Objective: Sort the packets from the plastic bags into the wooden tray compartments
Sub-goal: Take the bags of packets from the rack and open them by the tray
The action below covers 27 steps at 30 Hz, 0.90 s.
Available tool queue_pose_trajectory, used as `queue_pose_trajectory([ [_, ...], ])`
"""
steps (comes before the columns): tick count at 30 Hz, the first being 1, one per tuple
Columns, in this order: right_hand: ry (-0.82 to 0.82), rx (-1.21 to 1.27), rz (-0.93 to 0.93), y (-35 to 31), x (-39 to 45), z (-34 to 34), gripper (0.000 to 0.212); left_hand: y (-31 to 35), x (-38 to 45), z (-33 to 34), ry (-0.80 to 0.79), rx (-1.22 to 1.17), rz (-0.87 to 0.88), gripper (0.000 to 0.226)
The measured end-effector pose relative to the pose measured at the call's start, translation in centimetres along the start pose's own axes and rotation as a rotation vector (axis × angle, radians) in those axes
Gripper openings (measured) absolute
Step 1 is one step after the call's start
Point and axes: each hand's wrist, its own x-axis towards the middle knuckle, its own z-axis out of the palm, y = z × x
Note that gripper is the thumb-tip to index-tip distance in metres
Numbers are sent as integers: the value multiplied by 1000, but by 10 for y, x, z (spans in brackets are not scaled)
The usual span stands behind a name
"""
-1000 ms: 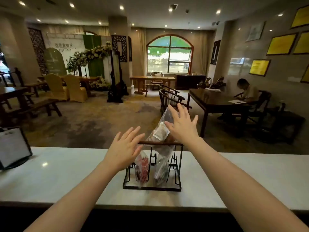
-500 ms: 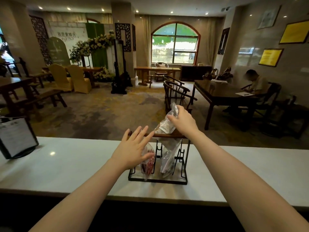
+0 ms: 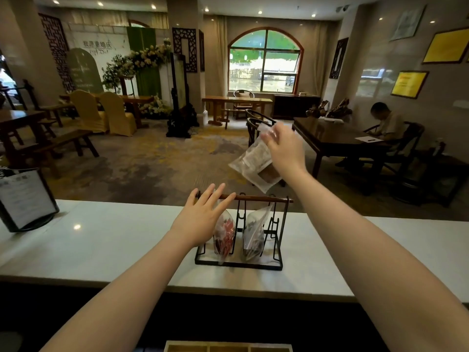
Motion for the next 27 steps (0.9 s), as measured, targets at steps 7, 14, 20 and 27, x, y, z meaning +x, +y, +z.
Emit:
queue_pose_trajectory([
  [7, 77, -25, -115, -28, -32, -42, 36, 4, -4, 0, 86, -28, -6, 48],
  [14, -79, -58, -45, -7, -87, -30, 34, 3, 4, -8, 91, -349, -43, 23],
  [20, -115, -29, 101, 6, -115, -18, 35, -2, 15, -46, 303, -763, -175, 14],
  [27, -130, 176, 169, 5, -117, -17, 36, 13, -4, -112, 528, -1040, -167, 13],
])
